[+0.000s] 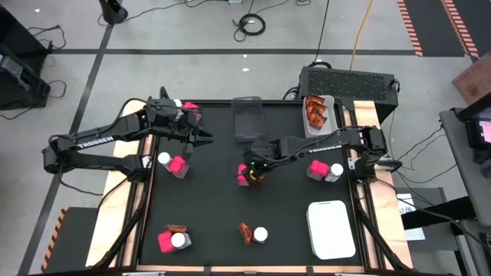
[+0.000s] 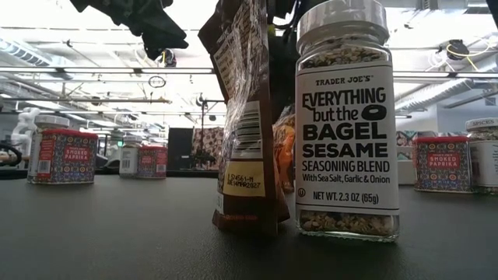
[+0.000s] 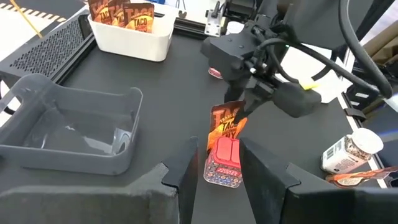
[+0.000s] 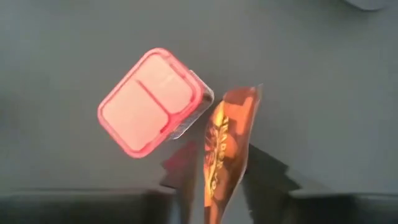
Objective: Sort spices by type
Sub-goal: Put the orange seasoning pack into the top white bin
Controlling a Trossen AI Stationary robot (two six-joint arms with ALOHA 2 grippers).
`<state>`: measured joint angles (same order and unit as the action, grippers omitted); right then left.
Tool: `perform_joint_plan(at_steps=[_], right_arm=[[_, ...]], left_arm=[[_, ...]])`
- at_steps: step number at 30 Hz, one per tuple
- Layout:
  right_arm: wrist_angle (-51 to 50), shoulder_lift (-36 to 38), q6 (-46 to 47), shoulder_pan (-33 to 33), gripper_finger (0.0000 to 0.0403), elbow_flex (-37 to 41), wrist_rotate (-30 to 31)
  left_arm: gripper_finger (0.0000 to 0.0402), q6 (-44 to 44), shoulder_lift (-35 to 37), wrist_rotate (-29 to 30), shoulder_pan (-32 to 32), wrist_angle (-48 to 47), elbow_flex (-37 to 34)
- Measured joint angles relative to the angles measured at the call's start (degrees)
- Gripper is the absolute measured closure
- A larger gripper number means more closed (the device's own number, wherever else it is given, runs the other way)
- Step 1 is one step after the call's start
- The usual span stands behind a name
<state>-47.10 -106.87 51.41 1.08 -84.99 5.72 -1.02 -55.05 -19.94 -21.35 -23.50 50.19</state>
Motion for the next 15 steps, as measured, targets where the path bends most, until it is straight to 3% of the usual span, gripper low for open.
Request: perform_joint_plan(at_steps=[2,4,10,15], right_arm=[[-0.23,0.06,-1.17,-0.33,0.0368,0.02,-0.94],[-0.28,0.36,-3.17,-1.12,0.0391,0.02,-2.82],[-6.58,5.74,-7.68,-3.90,0.0402,0.04,-3.16],[-14.77,14.89,-12.37,-7.00,0.0402,0.02,-2.43]], left_arm=[[0.0282,0.05,-0.02,-0.02,-0.02,-0.01,0.00],[0.0282,0.40,-0.02,-0.03,0.00,0.02,0.00],[0.0282,1.58,-0.02,-0.04,-0.04,1.08,0.00],[0.0282,1.97,-1.30,0.20,-0.07,4.80,0.00]])
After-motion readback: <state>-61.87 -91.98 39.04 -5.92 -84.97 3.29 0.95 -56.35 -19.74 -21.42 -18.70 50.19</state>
